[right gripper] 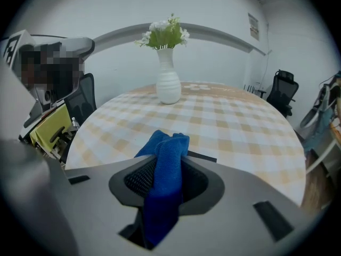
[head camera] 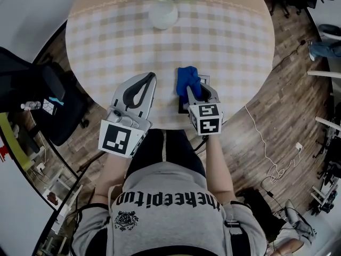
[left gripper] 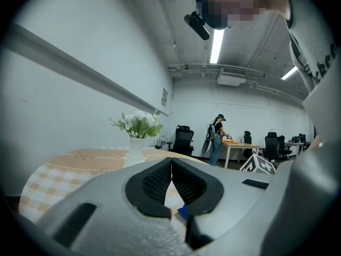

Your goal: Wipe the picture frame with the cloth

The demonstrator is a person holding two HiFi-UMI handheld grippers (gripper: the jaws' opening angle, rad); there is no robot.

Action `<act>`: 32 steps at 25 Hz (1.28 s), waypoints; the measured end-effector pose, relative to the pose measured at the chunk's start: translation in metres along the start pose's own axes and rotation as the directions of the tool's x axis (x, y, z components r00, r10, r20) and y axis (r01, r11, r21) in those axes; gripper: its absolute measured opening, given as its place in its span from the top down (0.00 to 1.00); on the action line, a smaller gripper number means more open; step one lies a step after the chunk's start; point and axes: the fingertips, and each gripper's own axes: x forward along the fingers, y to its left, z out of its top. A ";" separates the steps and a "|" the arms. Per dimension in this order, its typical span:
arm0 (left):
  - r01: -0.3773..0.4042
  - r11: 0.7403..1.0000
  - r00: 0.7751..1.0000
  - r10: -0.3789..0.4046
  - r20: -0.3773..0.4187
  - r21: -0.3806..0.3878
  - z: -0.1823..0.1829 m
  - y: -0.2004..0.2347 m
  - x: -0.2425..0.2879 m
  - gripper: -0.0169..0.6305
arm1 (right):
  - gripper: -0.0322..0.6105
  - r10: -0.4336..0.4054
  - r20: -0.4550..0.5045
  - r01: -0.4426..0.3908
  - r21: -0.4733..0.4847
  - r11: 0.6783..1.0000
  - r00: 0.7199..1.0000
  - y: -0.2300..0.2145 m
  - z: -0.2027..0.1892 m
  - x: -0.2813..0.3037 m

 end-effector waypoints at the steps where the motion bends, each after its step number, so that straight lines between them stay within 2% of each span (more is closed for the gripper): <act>1: 0.003 1.000 1.000 -0.003 -0.002 -0.004 0.000 -0.002 0.001 0.95 | 0.76 -0.014 -0.003 0.013 -0.007 1.000 1.000 -0.004 -0.001 -0.002; 5: 0.021 1.000 1.000 -0.021 0.021 0.022 0.001 -0.009 0.005 0.95 | 0.76 -0.064 -0.011 0.064 -0.011 0.998 0.998 -0.019 -0.005 -0.008; 10: 0.036 0.999 0.999 -0.036 -0.015 0.001 -0.002 -0.021 0.009 0.95 | 0.76 -0.105 -0.005 0.105 0.005 0.994 0.994 -0.040 -0.008 -0.021; 12: 0.043 0.999 0.999 -0.043 -0.003 0.023 -0.001 -0.023 0.010 0.95 | 0.76 -0.120 -0.005 0.120 0.008 0.993 0.993 -0.047 -0.010 -0.027; 15: 0.044 0.999 0.999 -0.044 -0.005 0.017 0.001 -0.027 0.012 0.95 | 0.76 -0.136 -0.003 0.136 0.020 0.991 0.991 -0.056 -0.013 -0.032; 28: 0.064 0.997 0.998 -0.065 0.012 0.038 0.004 -0.041 0.011 0.95 | 0.76 -0.068 0.012 0.067 0.096 0.993 0.998 -0.048 -0.033 -0.045; 32: 0.080 0.996 0.997 -0.080 -0.013 0.028 -0.001 -0.047 0.008 0.95 | 0.77 -0.057 0.013 0.055 0.104 0.993 0.998 -0.041 -0.043 -0.052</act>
